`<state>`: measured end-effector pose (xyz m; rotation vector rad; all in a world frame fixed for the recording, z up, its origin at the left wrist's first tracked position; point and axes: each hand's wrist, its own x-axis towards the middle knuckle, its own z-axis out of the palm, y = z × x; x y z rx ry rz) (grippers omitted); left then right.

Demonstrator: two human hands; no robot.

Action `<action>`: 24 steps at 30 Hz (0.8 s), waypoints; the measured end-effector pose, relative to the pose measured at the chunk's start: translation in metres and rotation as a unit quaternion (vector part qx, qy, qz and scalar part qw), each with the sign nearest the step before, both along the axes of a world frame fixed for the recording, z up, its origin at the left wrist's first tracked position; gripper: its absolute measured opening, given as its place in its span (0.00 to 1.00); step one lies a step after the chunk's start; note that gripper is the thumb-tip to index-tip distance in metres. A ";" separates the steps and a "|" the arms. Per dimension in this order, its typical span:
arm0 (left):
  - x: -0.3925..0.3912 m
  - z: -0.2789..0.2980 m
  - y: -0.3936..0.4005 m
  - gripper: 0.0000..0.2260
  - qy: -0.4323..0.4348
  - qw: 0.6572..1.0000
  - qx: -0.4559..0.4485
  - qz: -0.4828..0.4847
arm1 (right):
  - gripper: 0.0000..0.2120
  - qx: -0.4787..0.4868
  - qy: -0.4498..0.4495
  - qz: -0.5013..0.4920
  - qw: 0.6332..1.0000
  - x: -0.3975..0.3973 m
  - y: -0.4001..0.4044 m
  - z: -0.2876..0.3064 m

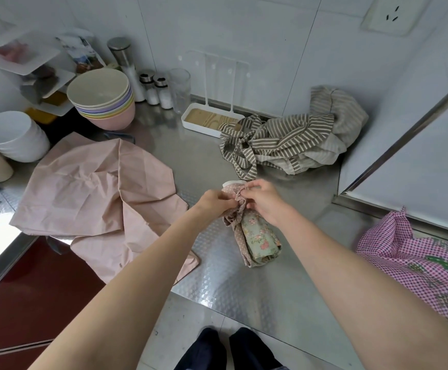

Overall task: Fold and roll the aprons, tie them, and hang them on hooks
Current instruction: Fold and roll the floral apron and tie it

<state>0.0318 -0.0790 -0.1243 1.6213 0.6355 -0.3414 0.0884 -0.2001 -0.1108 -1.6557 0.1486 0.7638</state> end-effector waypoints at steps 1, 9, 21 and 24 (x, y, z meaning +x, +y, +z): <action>0.000 0.000 -0.001 0.05 -0.003 1.000 -0.002 -0.005 | 0.10 0.023 0.008 0.008 1.000 -0.001 -0.002 0.002; 0.004 -0.001 -0.004 0.04 0.002 0.998 -0.034 -0.049 | 0.11 0.089 0.079 0.087 0.989 0.002 -0.013 0.018; 0.004 0.000 -0.003 0.03 -0.017 0.998 -0.020 -0.064 | 0.06 0.002 0.037 0.222 0.974 0.016 -0.012 0.030; 0.001 -0.009 -0.001 0.05 -0.030 0.998 -0.044 0.029 | 0.09 0.075 0.029 0.147 0.986 0.014 -0.015 0.021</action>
